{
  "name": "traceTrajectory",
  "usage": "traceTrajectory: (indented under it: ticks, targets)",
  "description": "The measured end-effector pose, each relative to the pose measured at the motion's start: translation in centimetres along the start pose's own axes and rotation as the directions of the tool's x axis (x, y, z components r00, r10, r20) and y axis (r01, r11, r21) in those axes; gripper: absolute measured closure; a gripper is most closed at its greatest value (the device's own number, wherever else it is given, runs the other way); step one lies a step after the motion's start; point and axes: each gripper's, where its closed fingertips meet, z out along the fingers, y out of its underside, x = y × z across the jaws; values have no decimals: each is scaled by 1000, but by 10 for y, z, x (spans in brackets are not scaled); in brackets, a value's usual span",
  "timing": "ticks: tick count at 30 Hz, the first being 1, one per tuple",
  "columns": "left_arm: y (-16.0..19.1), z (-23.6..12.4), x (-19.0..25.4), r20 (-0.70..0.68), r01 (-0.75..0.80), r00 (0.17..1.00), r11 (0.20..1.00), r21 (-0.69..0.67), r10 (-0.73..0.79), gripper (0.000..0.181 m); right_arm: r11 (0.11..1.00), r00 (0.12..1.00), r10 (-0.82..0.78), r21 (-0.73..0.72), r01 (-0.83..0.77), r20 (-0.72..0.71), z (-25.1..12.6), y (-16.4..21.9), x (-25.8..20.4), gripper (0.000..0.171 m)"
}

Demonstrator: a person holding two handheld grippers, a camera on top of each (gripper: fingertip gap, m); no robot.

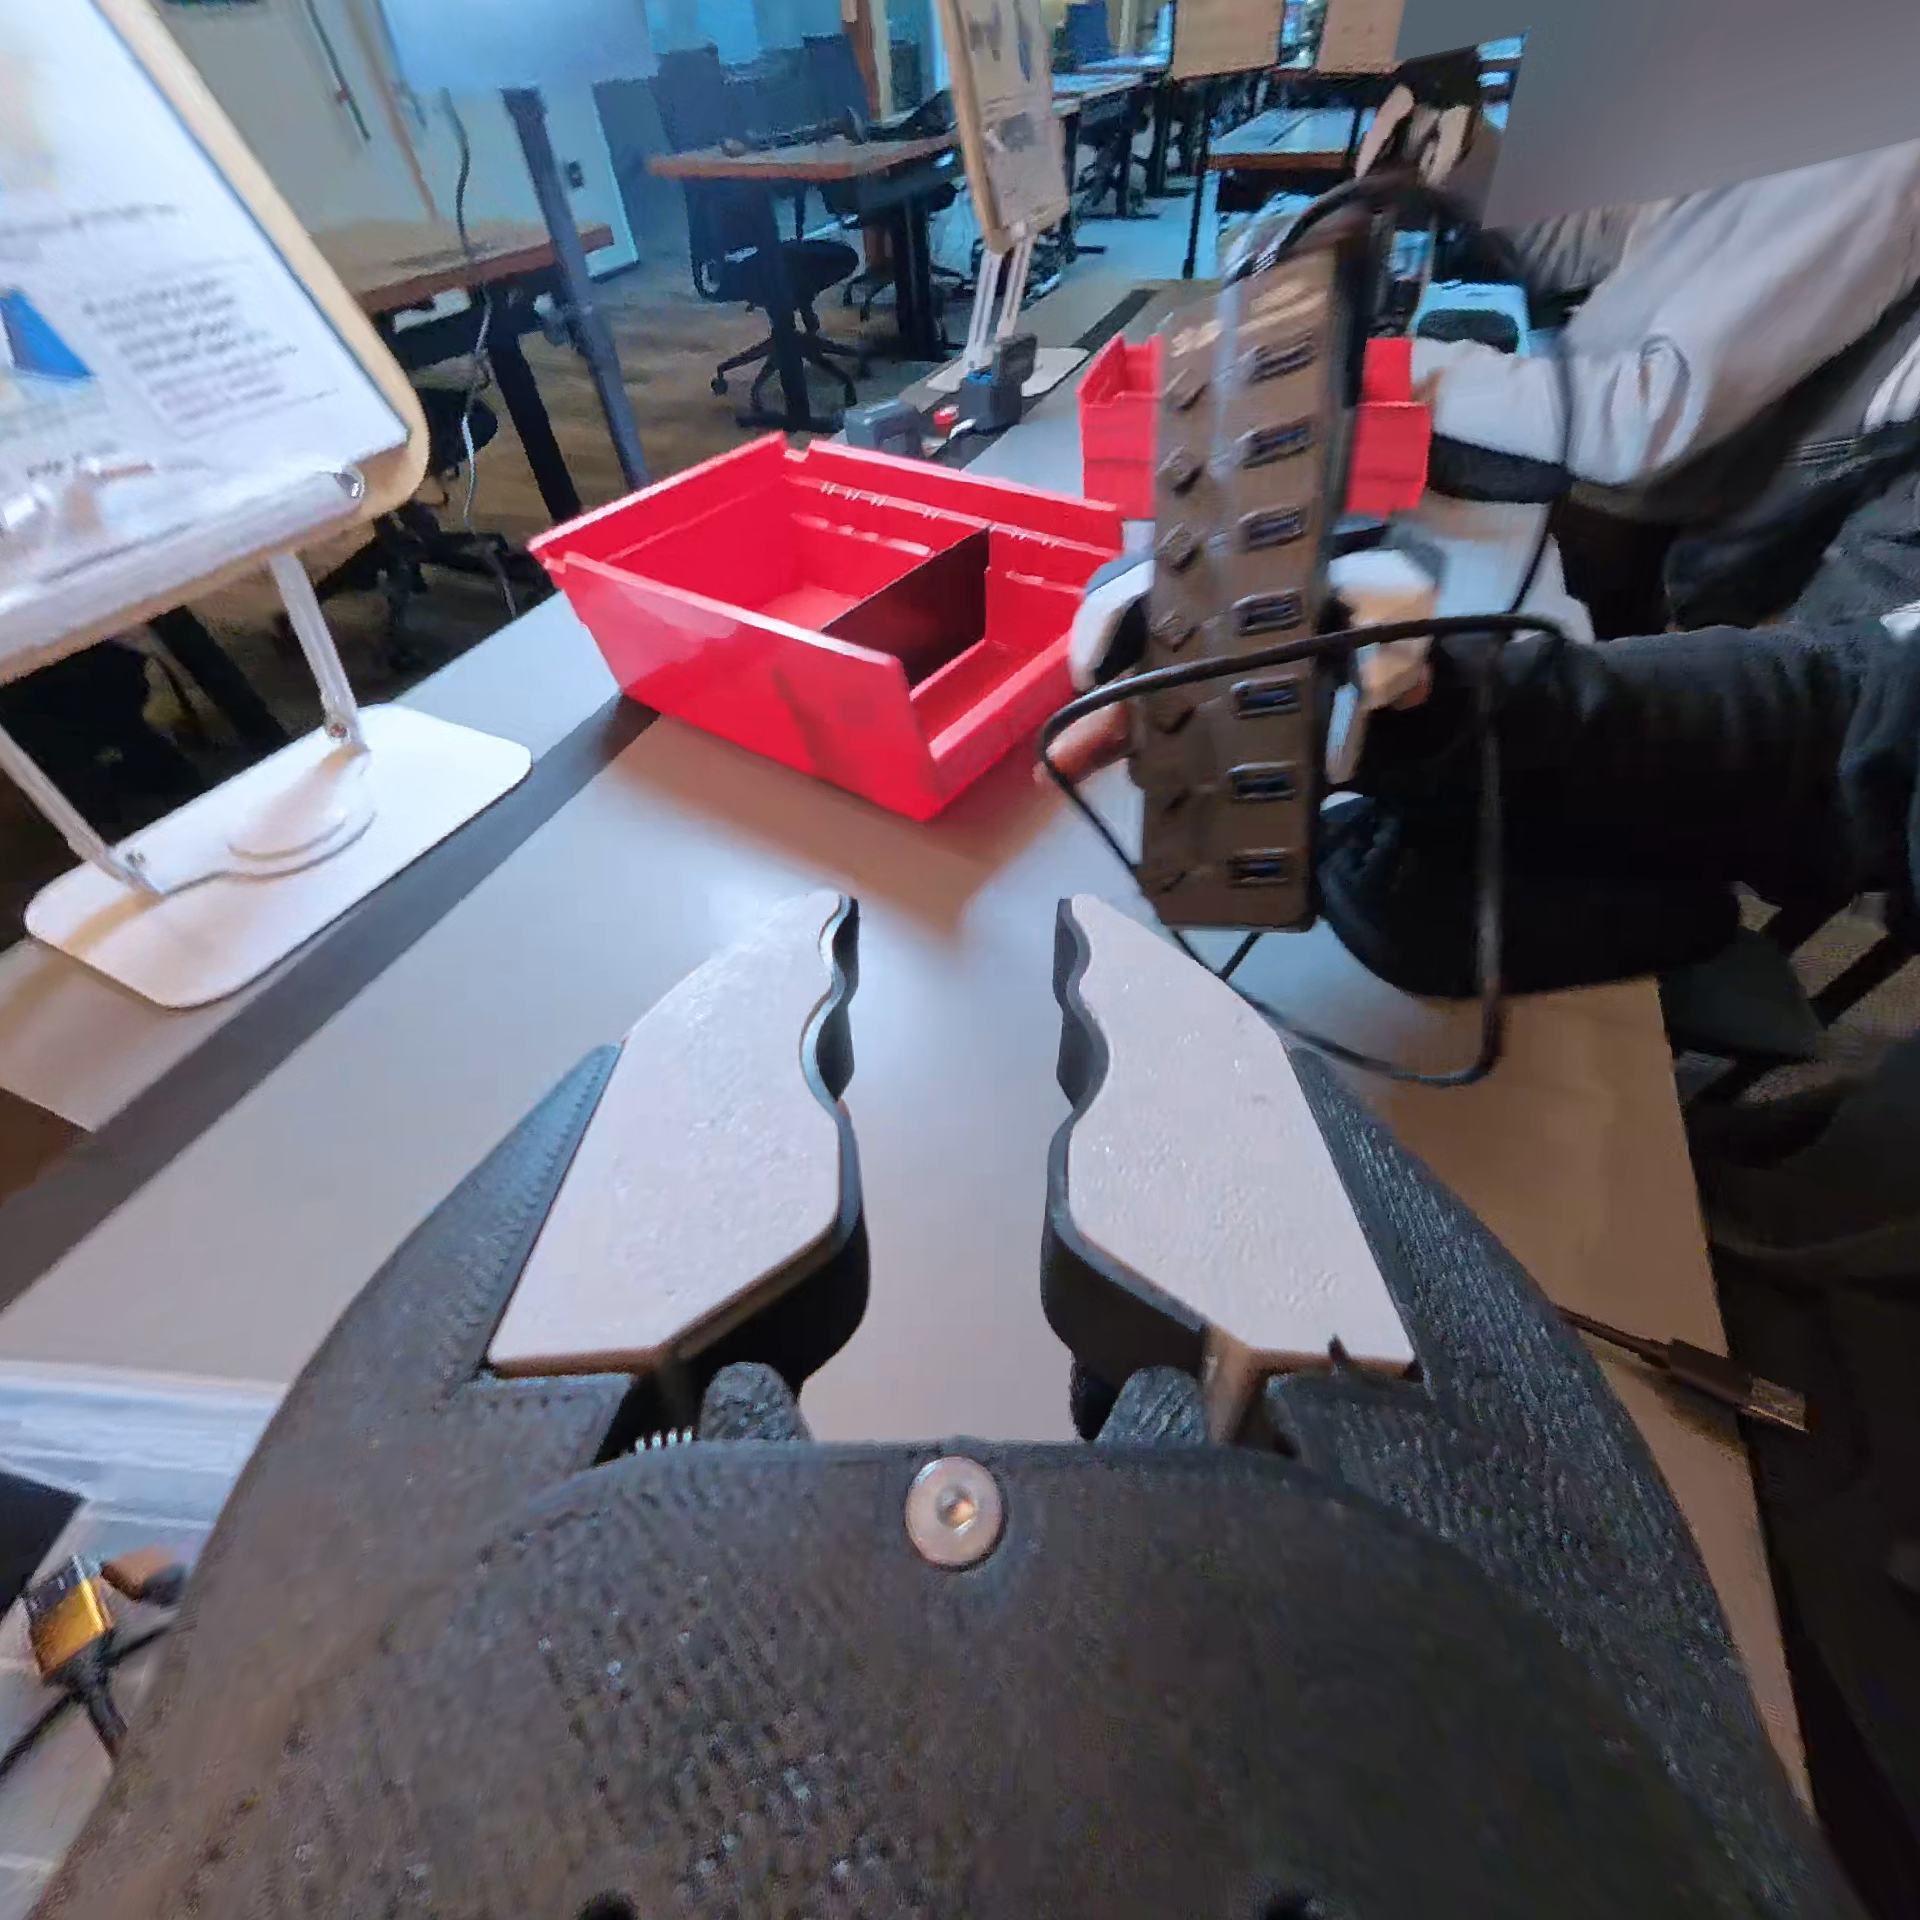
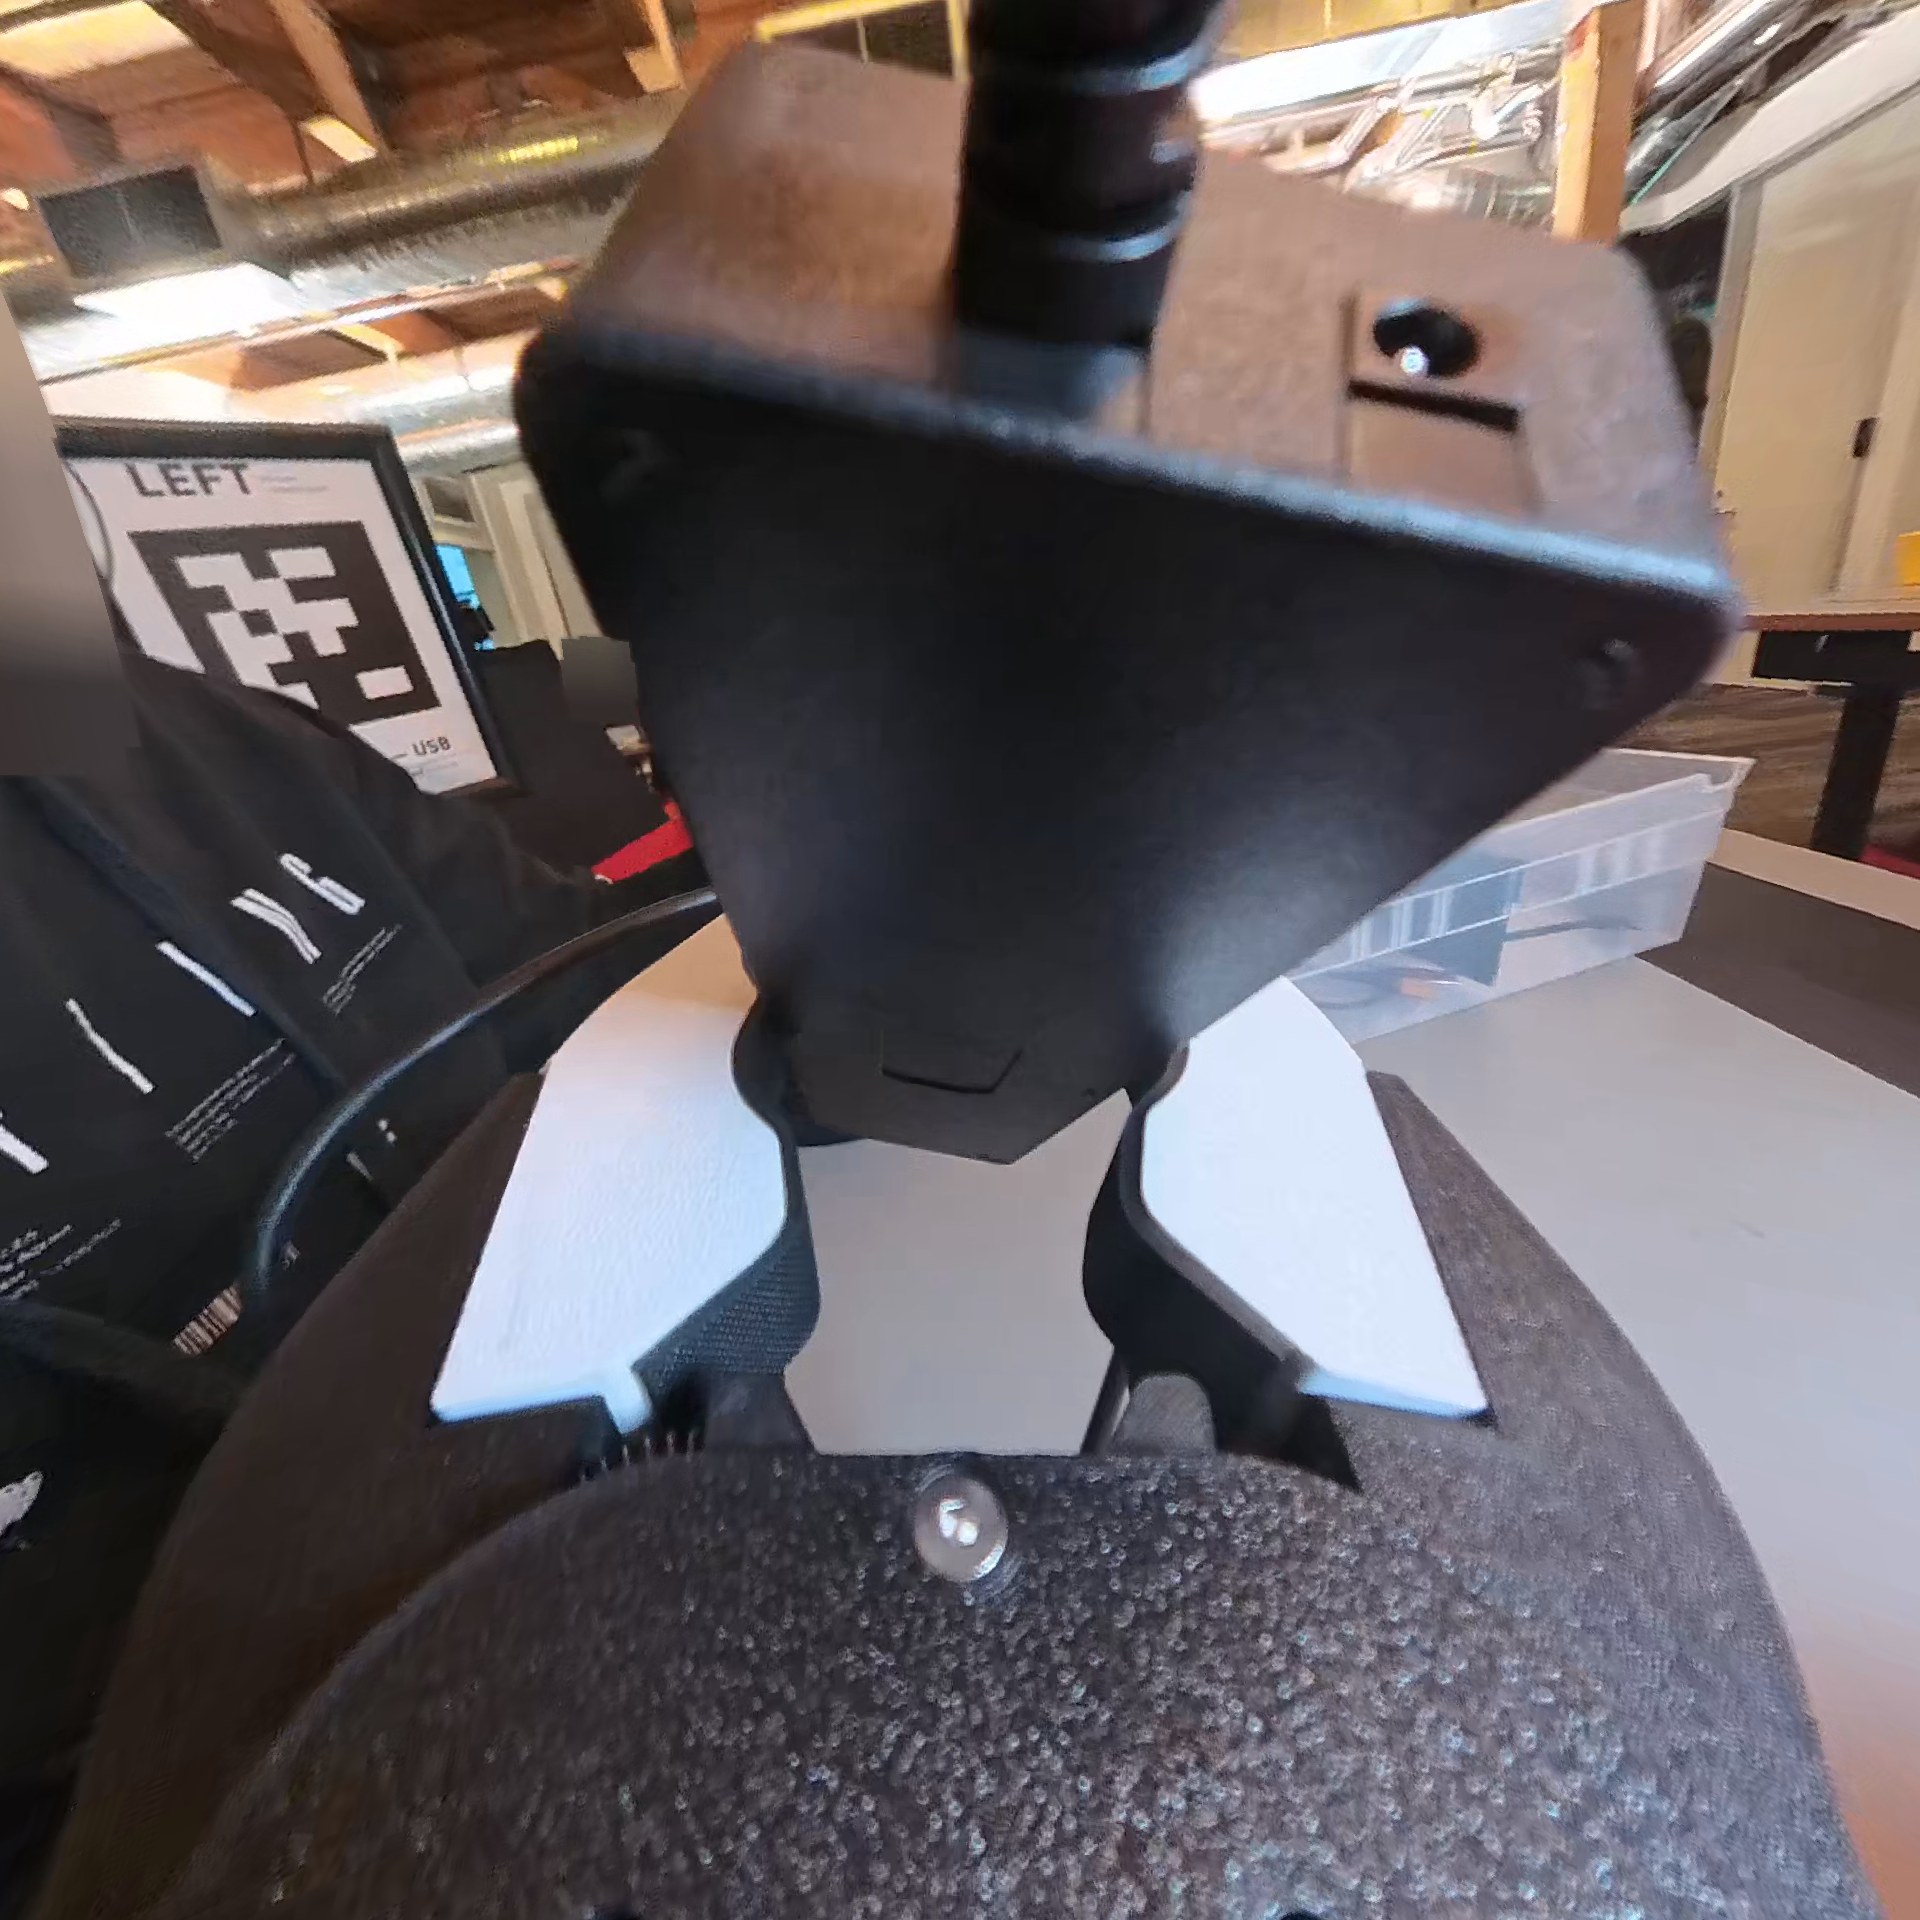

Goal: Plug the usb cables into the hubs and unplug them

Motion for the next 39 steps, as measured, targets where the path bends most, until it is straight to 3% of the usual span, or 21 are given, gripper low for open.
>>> traceTrajectory:
  ticks: [6,11,16,18,20,23,25,28,33,36,39]
  targets:
    - [58,18,-34,60,62,997,992,-113,-56,145,991,994,-112,-75,111,-12,7,7,-9,107]
    - [83,58,15,-205,141,965,981,-130,-165,135,993,992,-112,35,110,55,13,-20,-31,107]
    - [86,107,89,-471,164,853,972,-170,-226,122,989,987,-141,65,136,79,17,-31,-44,107]
    - [82,117,112,-546,197,791,960,-200,-276,125,989,987,-142,44,139,68,17,-25,-42,107]
    - [84,120,127,-594,193,751,956,-220,-288,141,992,990,-128,30,126,64,15,-21,-38,107]
    - [99,122,120,-515,94,833,969,-230,-203,176,985,986,-169,-41,169,-1,11,-14,-27,107]
    - [92,115,108,-486,121,851,974,-193,-201,181,954,960,-267,-163,251,-80,7,-2,-12,107]
    - [88,101,71,-381,170,897,971,-169,-223,165,889,914,-381,-327,320,-141,0,14,3,107]
    - [78,86,53,-332,153,927,984,-90,-175,127,880,912,-385,-353,316,-144,5,16,-1,107]
    - [76,92,74,-367,79,924,992,-95,-109,118,885,917,-373,-351,306,-141,11,21,-2,108]
    - [77,95,75,-328,-6,944,996,-90,-24,123,890,928,-347,-359,281,-134,13,26,-2,108]
